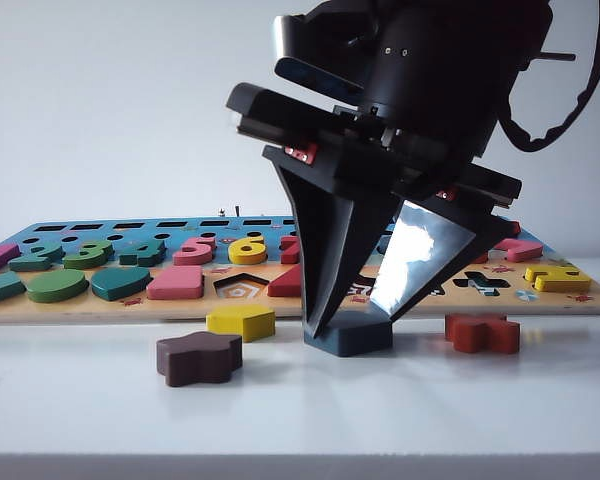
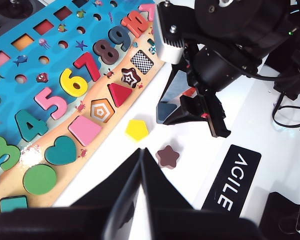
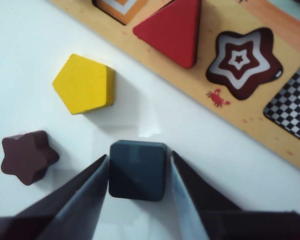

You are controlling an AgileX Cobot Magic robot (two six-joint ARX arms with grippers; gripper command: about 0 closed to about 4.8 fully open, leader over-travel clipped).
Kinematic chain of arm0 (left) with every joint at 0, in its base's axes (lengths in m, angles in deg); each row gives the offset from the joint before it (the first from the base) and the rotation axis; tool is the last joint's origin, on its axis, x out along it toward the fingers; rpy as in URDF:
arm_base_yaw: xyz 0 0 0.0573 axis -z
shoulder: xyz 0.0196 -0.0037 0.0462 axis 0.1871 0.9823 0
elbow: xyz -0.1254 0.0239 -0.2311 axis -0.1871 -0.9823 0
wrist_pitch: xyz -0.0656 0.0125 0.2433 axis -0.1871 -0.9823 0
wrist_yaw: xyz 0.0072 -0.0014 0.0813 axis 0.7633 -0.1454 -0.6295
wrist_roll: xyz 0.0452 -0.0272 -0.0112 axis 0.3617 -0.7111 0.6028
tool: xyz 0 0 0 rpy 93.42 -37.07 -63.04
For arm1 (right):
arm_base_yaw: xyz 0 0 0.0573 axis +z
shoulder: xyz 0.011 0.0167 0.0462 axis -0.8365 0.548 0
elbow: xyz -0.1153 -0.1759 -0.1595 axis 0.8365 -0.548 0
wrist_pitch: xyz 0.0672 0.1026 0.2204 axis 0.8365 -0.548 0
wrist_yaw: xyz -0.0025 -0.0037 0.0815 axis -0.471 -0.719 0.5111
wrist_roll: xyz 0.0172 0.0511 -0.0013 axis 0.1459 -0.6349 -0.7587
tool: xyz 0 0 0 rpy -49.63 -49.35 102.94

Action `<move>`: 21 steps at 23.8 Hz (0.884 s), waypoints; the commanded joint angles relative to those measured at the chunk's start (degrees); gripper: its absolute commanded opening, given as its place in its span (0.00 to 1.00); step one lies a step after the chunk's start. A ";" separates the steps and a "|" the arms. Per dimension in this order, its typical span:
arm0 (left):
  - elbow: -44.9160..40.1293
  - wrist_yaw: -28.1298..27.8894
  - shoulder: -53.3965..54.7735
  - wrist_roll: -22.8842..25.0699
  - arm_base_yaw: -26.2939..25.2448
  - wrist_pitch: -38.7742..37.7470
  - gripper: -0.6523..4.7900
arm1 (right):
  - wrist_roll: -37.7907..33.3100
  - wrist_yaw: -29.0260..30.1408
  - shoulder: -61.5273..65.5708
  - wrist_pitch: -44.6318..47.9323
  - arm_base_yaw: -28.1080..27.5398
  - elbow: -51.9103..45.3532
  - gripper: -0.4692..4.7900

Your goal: Insert the cube into the slot.

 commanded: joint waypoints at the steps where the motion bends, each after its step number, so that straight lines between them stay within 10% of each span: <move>1: 0.22 0.07 -0.02 0.00 -0.04 0.74 0.15 | 0.96 0.24 0.20 -0.07 -0.02 0.00 0.42; 21: 0.22 0.09 -0.02 0.00 -0.04 0.76 0.15 | 20.55 1.05 -5.73 -1.60 -1.31 6.60 0.36</move>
